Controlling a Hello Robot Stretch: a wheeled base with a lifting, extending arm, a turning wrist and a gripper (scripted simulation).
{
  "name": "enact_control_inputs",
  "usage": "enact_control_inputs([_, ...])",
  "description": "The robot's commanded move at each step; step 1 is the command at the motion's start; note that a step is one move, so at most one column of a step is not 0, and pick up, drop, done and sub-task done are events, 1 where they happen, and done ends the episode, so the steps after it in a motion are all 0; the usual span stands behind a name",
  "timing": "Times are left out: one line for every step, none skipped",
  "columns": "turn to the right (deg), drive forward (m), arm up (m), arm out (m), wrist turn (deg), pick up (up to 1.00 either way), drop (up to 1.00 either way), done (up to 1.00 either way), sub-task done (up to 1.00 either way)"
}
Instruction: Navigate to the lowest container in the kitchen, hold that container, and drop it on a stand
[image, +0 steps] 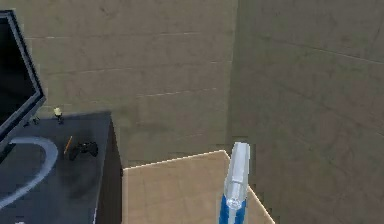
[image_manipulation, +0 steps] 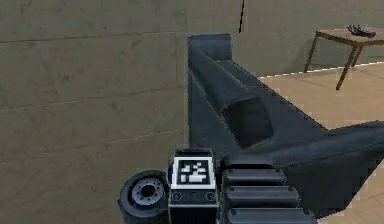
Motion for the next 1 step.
enact_control_inputs([9.0, 0.0, 0.0, 0.0, 0.0, 0.0, 0.0, 0.0, 0.0])
